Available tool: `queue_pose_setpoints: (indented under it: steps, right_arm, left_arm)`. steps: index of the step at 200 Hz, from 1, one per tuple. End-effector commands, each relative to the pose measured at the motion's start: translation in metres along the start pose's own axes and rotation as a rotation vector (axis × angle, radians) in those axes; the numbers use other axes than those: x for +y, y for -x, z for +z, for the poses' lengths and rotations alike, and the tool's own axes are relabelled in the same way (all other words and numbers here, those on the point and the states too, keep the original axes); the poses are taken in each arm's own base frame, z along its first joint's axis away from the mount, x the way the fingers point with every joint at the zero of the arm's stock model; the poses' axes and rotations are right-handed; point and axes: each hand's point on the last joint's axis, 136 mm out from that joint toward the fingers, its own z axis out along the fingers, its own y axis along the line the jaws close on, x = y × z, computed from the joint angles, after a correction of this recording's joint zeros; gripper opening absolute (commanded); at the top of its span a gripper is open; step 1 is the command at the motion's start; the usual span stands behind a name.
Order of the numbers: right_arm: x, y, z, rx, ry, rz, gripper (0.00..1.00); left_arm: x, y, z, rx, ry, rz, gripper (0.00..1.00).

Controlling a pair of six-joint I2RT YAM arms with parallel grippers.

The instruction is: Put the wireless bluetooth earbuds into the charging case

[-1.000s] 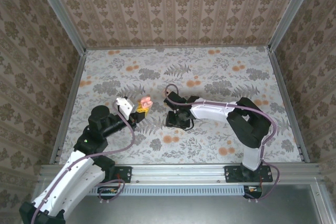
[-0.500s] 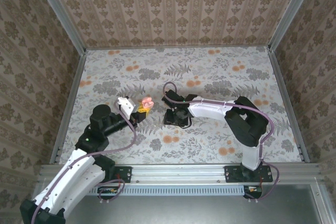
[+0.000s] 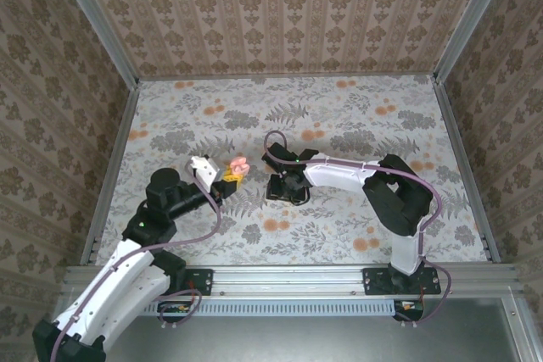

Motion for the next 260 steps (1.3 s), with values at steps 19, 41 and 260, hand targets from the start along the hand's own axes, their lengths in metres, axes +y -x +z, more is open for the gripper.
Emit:
queue_pose_setpoints:
  steps: [19, 41, 260]
  right_arm:
    - [-0.012, -0.002, -0.001, 0.028, -0.058, 0.005, 0.46]
    - [-0.010, 0.000, -0.003, 0.015, -0.048, 0.014, 0.47]
    - [0.005, 0.018, 0.018, 0.009, -0.073, -0.032, 0.39]
  left_arm:
    - [0.004, 0.012, -0.003, -0.062, 0.026, 0.001, 0.00]
    - [0.003, 0.011, -0.001, -0.044, 0.009, 0.009, 0.00]
    - [-0.003, 0.009, -0.004, -0.059, -0.010, -0.011, 0.00]
